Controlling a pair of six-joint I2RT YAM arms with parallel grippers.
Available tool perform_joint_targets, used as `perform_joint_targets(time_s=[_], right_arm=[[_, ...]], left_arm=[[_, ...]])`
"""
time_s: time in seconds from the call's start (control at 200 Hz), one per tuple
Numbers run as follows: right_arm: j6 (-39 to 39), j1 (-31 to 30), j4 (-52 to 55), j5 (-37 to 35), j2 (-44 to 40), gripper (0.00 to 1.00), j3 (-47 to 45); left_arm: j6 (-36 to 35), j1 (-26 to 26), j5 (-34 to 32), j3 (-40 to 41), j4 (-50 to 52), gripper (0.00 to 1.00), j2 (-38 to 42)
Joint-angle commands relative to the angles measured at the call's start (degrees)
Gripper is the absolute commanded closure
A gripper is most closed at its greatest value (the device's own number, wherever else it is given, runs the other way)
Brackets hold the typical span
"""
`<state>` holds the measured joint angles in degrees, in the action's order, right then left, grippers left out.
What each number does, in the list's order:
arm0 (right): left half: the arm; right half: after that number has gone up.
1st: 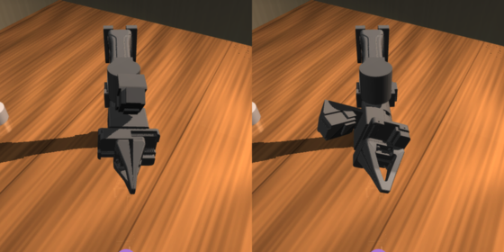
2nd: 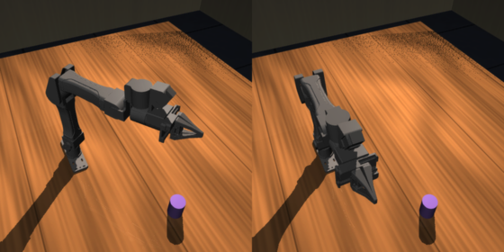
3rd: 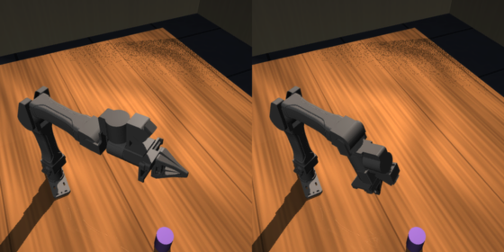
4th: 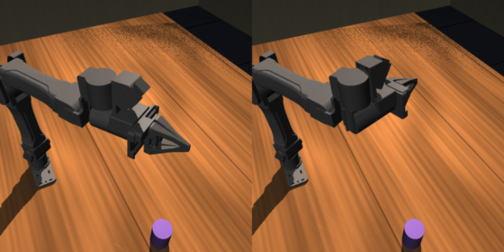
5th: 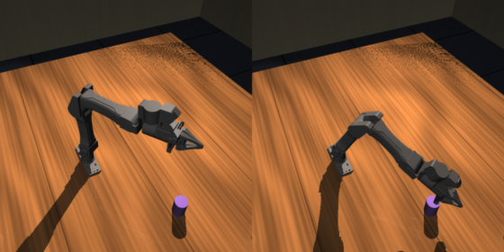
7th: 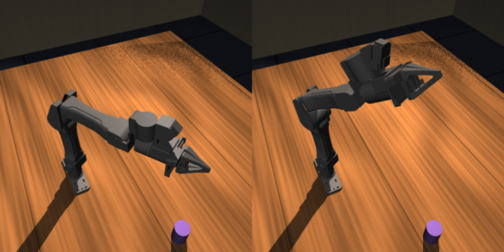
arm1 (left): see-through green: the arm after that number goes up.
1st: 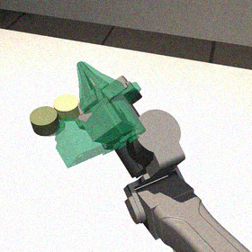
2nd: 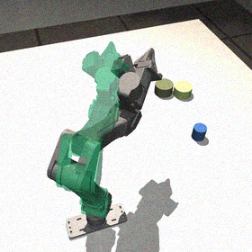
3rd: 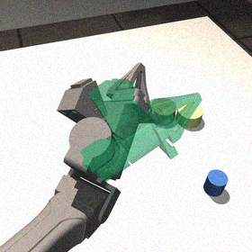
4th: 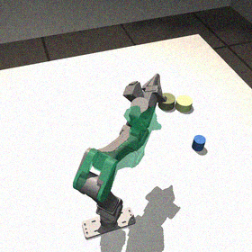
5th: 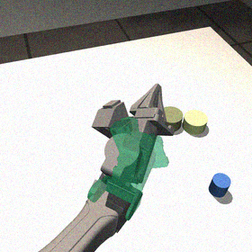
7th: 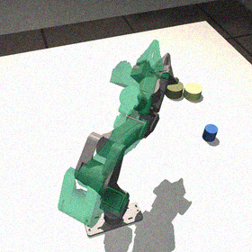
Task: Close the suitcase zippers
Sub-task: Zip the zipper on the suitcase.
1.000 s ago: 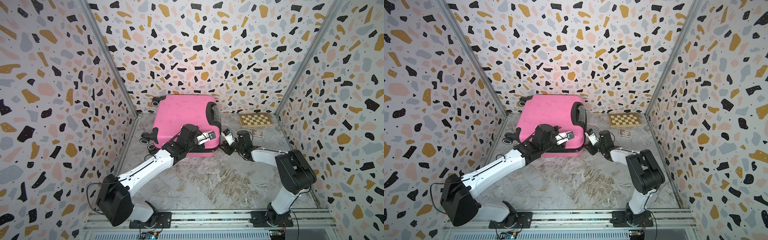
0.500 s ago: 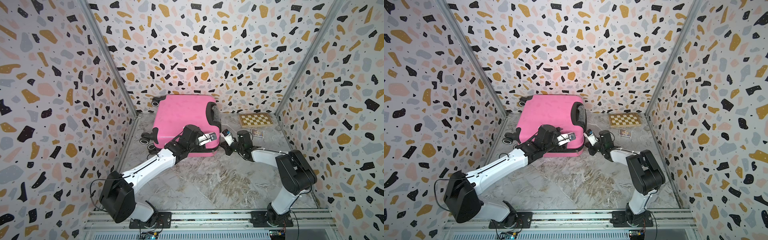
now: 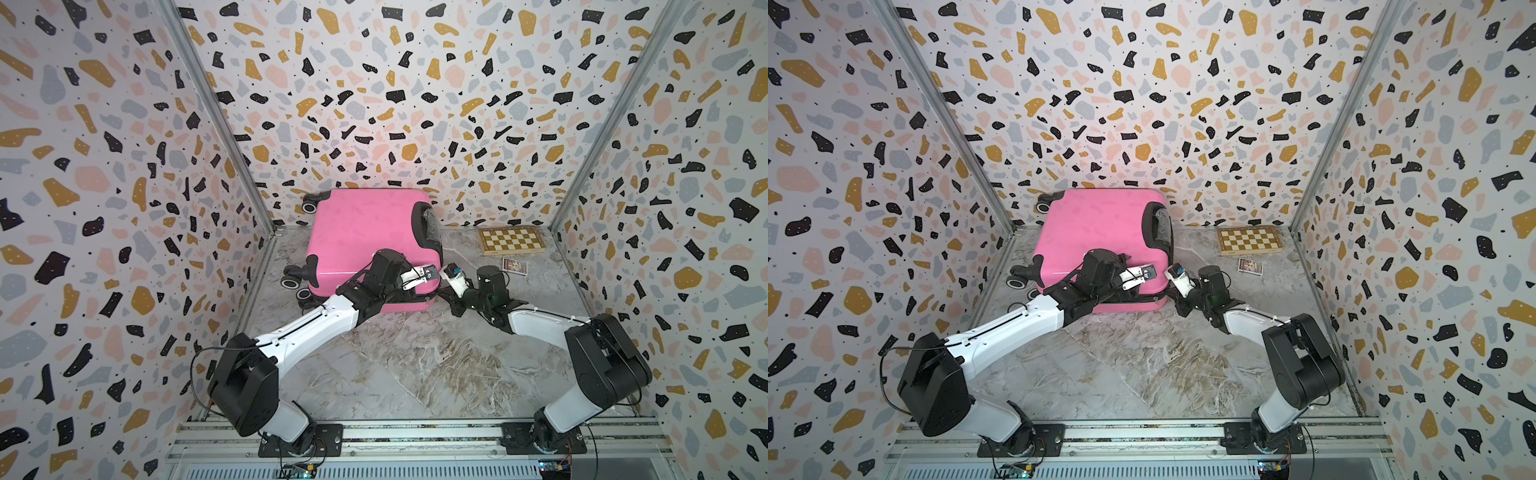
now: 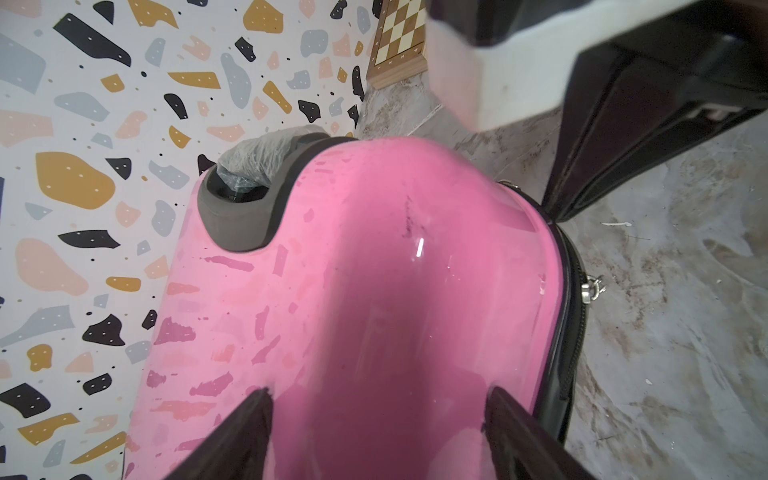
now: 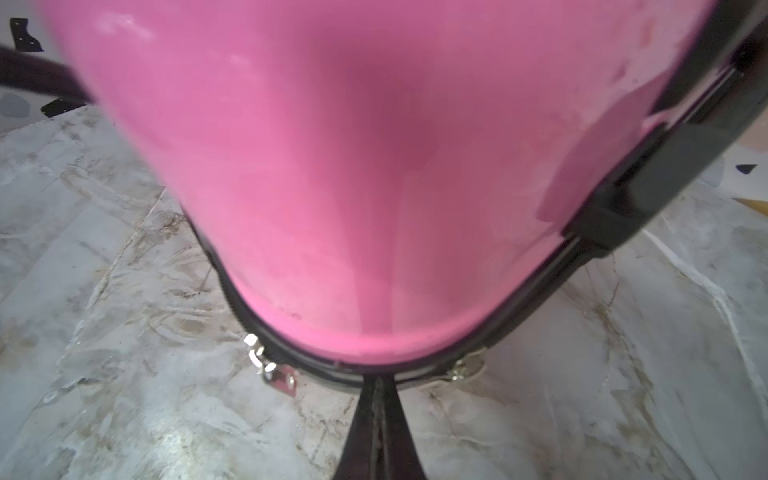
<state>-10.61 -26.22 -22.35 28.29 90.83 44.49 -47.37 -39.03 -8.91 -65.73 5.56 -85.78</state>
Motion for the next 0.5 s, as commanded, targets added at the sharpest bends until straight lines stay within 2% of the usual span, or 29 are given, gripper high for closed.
perform_joint_targets(time_s=[0.0,0.09,0.125,0.17,0.175,0.22,0.27,0.356,0.496], right_arm=[[-0.07,-1.16,-0.73,1.20,-3.29,1.00,-1.50],[1.11,-0.59,-0.49,-0.23,-4.69,1.00,-2.25],[1.71,-0.21,0.03,-0.48,-5.31,0.97,-2.37],[2.52,0.38,0.46,-1.10,-6.38,0.86,-2.66],[2.83,0.49,0.48,-1.28,-6.65,0.82,-2.81],[3.99,0.96,0.15,-2.82,-8.06,0.66,-3.64],[4.87,1.48,-0.59,-4.93,-9.66,0.60,-4.93],[6.51,2.45,-0.85,-11.00,-11.38,0.54,-6.37],[11.11,4.94,-1.03,-22.70,-13.25,0.50,-8.59]], left_arm=[[0.09,0.55,-4.59,-0.58,-5.22,0.21,-0.08],[0.18,0.25,-4.67,0.11,-4.80,0.21,1.60],[0.40,-0.04,-4.71,0.38,-4.28,0.20,2.55],[1.01,-0.53,-3.95,0.58,-3.04,0.19,4.39],[1.08,-0.57,-3.85,0.60,-2.85,0.19,4.61],[2.19,-1.02,-2.52,0.61,-0.88,0.18,6.77],[4.69,-1.31,-1.25,0.85,0.72,0.16,9.63],[13.85,-1.37,-2.89,2.40,-0.41,0.10,15.05],[32.72,-1.31,-12.76,4.93,0.77,0.06,22.96]])
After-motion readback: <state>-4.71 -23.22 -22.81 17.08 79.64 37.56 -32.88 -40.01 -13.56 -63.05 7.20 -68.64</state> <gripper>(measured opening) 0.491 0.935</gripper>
